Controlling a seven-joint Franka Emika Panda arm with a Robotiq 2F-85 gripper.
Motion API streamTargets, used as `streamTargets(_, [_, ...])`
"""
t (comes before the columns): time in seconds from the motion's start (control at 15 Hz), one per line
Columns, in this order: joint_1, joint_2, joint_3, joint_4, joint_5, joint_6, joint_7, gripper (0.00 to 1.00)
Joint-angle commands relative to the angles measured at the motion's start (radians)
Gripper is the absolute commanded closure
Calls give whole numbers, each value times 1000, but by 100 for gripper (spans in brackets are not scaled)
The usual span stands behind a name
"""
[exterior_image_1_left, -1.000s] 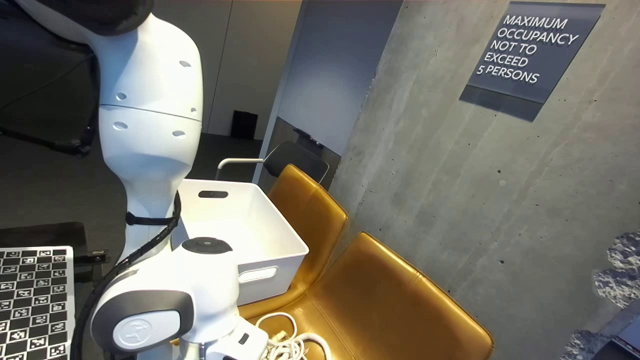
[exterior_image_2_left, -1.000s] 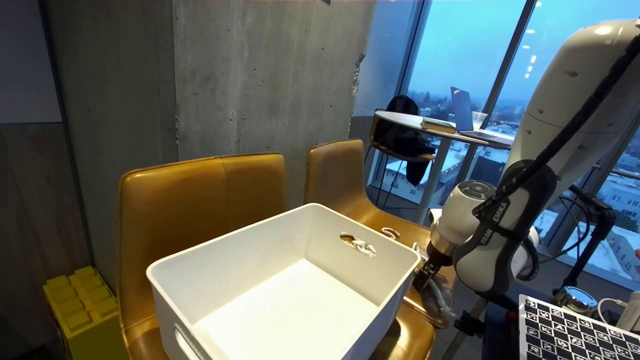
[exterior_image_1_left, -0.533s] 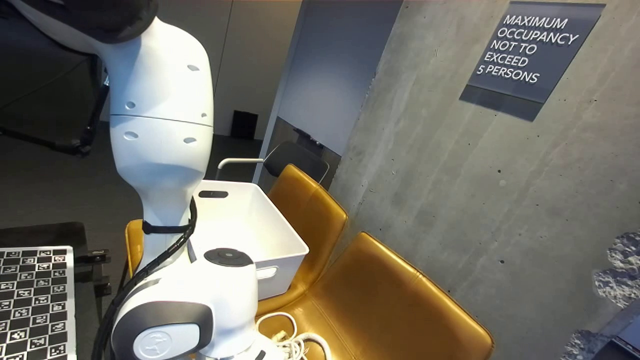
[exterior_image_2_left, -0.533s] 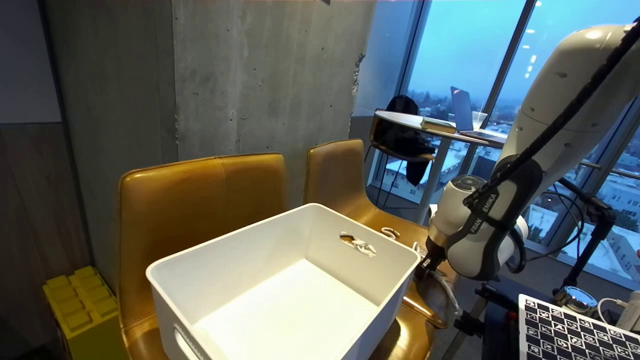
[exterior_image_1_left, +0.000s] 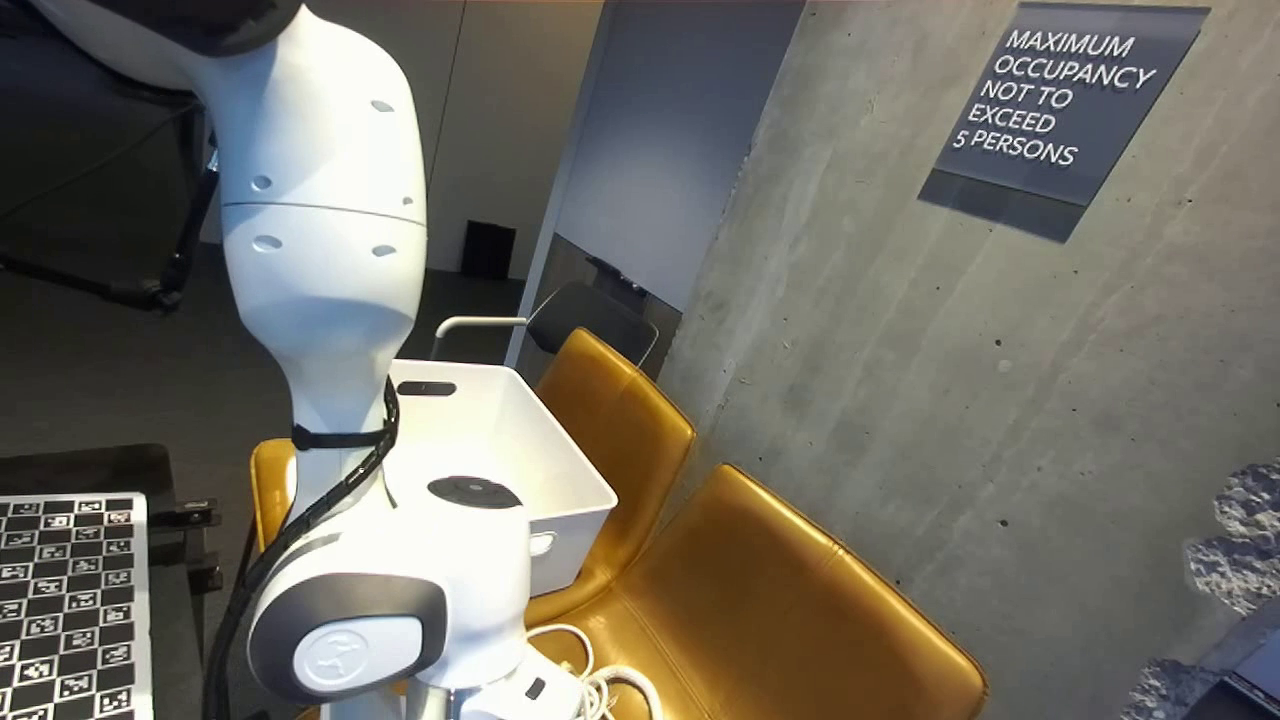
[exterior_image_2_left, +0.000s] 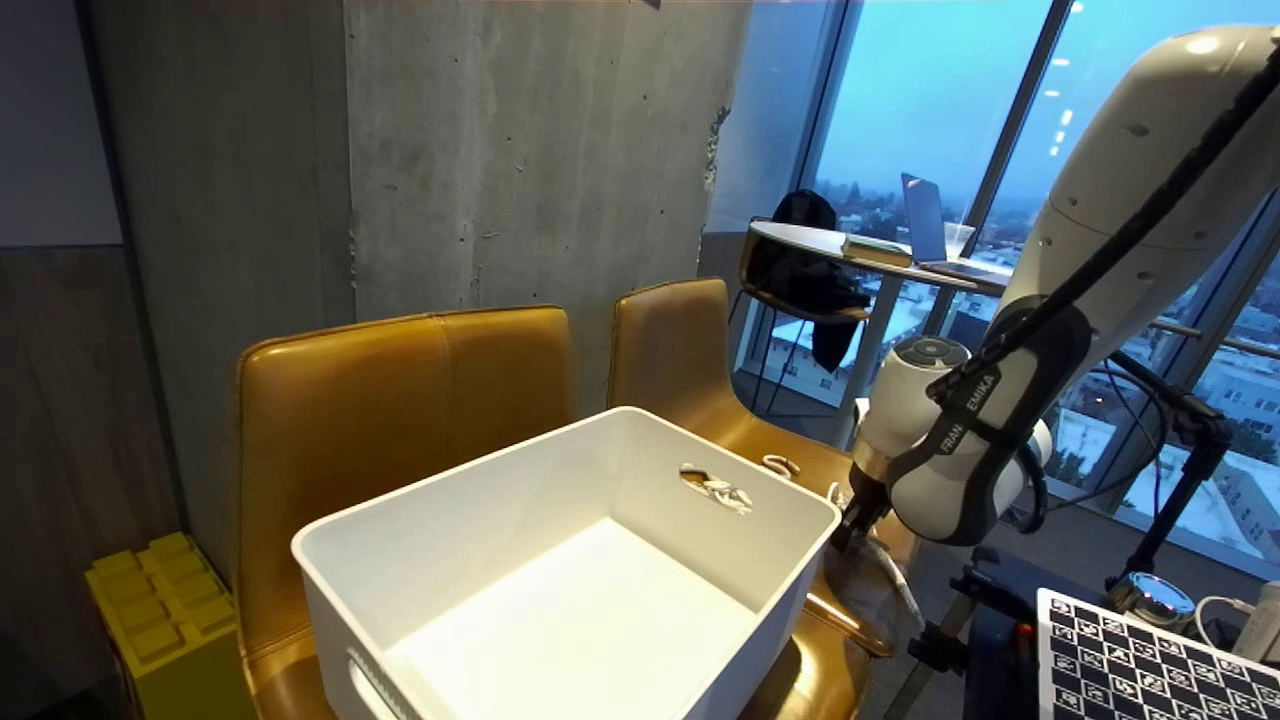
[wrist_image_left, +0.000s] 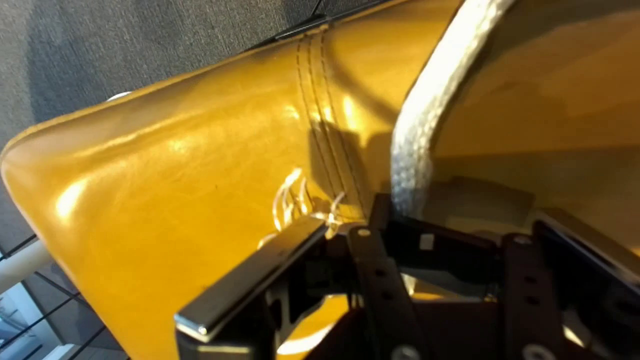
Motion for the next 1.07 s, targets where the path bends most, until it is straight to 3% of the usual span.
streamTargets(0.0, [108,-187,-53,-85,-65,-87,41,100])
streamTargets(0.33, [190,-413,-101,-91,-164,-127,80,100])
streamTargets(0.47, [235,-508,-139,-81,-235,-201,107,100])
streamTargets(0.6, [208,-609,-100,-85,-312,-259,102,100])
streamTargets(0.67, [164,-639,-52,-85,-340,-269,82,75])
streamTargets(0.73, [115,-667,0,-91,-353,-283,59,74])
streamTargets(1.0, [-67,-683,156,-156,-341,-312,-2,46])
